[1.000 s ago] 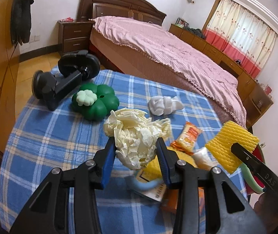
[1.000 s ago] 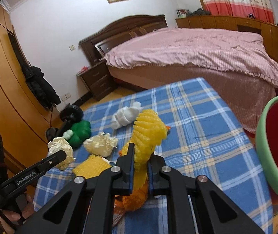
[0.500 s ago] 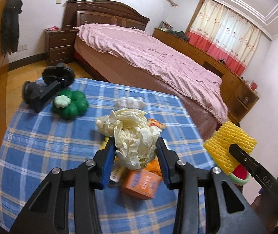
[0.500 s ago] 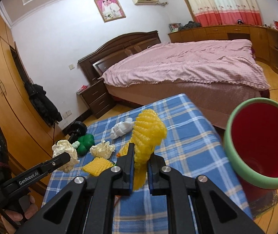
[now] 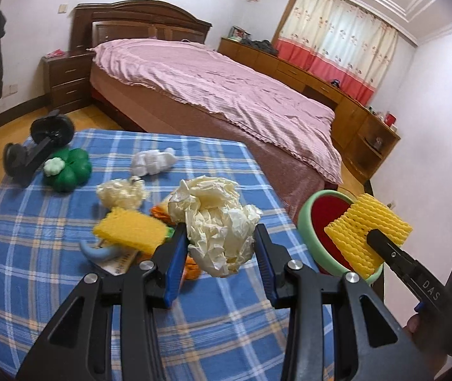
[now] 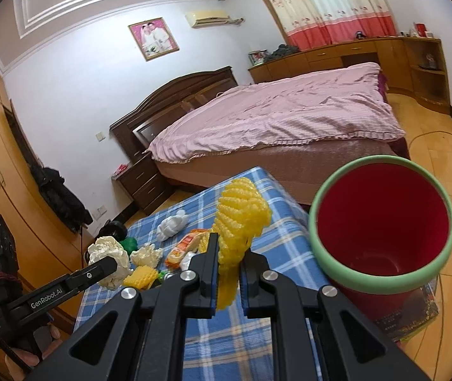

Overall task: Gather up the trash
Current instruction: 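Carry both items over the red bucket and open both tools to drop them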

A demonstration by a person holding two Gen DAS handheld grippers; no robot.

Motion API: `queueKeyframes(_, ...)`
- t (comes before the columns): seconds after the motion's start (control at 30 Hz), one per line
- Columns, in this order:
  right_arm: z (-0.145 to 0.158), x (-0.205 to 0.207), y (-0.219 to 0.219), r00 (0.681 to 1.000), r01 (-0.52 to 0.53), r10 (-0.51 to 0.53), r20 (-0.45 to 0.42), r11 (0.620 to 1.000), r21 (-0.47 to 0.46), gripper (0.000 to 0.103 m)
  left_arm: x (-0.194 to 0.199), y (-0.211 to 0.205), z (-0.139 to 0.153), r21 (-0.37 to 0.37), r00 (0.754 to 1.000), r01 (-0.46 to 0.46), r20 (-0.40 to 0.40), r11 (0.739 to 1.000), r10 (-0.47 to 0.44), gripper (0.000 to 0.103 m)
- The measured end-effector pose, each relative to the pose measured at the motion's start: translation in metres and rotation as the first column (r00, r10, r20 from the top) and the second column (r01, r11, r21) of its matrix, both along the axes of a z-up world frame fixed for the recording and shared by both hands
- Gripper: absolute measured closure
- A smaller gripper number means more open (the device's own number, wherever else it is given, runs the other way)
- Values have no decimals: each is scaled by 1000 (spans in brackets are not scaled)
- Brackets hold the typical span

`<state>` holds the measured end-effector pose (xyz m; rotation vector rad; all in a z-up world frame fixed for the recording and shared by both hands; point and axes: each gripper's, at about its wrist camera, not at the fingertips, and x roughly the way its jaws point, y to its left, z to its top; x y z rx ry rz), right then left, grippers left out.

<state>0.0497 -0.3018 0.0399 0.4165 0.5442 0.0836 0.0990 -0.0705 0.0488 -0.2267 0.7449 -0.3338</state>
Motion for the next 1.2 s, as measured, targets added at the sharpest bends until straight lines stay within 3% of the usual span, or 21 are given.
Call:
queueKeyframes(0.73,-20,-18,-89,982,185,-182,-59,981,51,91,17,-98,-14,50,986,165,-27,985,-164,61)
queueKeyframes(1.2,-48,-19,-138,942,313,-307,-134,949,32,91,42,-169,-39,52,946,322,-63,945,-319,61)
